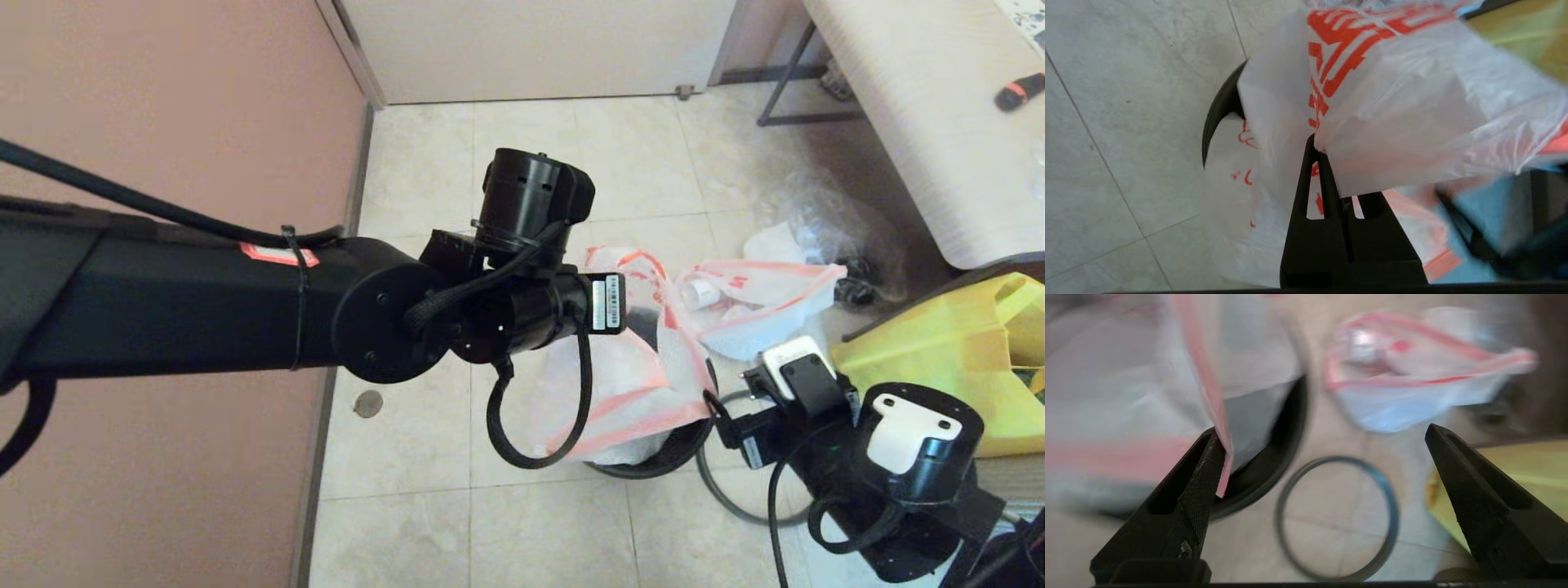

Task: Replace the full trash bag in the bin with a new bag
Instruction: Put the new garbage bag on the trash can

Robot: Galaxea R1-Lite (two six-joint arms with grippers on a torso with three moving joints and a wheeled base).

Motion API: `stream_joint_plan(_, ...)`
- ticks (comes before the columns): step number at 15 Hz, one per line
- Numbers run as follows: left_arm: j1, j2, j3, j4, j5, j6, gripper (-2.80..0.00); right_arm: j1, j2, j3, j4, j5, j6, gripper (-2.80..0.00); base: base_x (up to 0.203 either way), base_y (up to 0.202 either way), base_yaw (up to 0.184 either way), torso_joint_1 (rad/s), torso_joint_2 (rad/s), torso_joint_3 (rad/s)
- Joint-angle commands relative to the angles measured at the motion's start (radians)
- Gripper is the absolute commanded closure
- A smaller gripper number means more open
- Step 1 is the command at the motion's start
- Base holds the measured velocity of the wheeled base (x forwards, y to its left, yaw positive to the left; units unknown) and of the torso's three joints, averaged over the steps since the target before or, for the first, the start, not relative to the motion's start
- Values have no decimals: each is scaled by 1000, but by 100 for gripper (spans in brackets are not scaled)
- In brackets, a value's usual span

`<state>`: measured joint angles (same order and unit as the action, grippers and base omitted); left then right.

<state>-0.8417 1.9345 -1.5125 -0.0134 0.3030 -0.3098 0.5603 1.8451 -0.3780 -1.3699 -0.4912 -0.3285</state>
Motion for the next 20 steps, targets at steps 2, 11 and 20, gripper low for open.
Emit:
stream_joint_plan(2,-7,2,5,4,2,1,0,-64,9,-15,-21,-6,-3,-280,0,0,0,0,0,0)
stream_joint_plan(11,-60,20,17,12,2,11,0,-73,4,49,-112,46,-3,-280,0,0,0,0,0,0)
stream_joint_plan(20,-58,12,34,10,2,5,0,-36,122,38,-160,68,-1,0,0,0,0,0,0,0)
